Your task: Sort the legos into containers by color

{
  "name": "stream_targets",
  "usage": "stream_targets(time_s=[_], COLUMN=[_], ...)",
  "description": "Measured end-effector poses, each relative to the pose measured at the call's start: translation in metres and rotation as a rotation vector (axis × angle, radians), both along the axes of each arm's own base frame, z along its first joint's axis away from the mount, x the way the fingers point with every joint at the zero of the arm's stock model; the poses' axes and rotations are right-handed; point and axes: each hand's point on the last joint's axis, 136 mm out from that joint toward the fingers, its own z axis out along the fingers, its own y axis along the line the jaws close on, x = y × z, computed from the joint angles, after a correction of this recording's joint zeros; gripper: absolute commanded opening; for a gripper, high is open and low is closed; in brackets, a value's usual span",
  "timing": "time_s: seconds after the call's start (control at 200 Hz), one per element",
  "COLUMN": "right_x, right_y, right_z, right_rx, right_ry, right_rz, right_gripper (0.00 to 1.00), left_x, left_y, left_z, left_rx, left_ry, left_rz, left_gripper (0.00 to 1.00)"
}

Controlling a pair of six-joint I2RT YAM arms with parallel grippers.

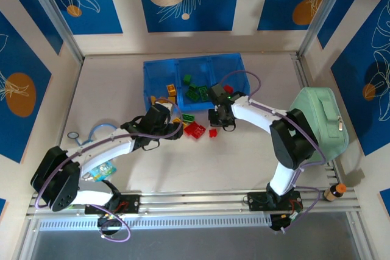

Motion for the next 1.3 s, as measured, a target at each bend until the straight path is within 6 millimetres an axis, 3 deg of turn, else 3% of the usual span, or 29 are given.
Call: stream_targets(time_s=[0.24, 0.465, 0.51, 0.6, 0.695, 0.871, 1.041, 1.301], right_x=[0.031, 0.095, 0.107, 0.125, 0.136, 0.125, 0.095, 0.056], right_y=[-0.011, -0.051, -0.057, -0.063, -0.064, -0.054, -0.05, -0.068], right_z=[0.058, 0.1, 0.101, 0.094, 0.078, 0.064, 0.06, 0.077], right_rx=[0.035, 0.057, 0.053, 0.049, 0.047, 0.042, 0.043, 0.1], right_ry=[-0.126, -0.219, -0.225, -0.207, -0.171, -0.136, -0.125, -0.172], right_rz=[-0.019, -0.114, -0.128, -0.14, -0.134, -0.105, -0.082, -0.118], right_gripper=[0.16, 0.19, 0.27, 0.63, 0.7, 0.7, 0.69, 0.69], left_x=[0.0, -0.01, -0.013, -0.018, -0.023, -0.03, -0.032, -0.024], left_y=[0.0, -0.011, -0.014, -0.02, -0.025, -0.036, -0.06, -0.108], left_z=[0.0, 0.007, 0.007, 0.007, 0.007, 0.002, 0.002, 0.003], left_rx=[0.009, 0.013, 0.016, 0.022, 0.027, 0.05, 0.069, 0.089], left_ry=[-0.008, -0.037, -0.041, -0.046, -0.049, -0.048, -0.051, -0.062], left_rz=[-0.014, -0.066, -0.081, -0.108, -0.136, -0.191, -0.259, -0.355], left_gripper=[0.7, 0.7, 0.7, 0.7, 0.7, 0.7, 0.71, 0.71])
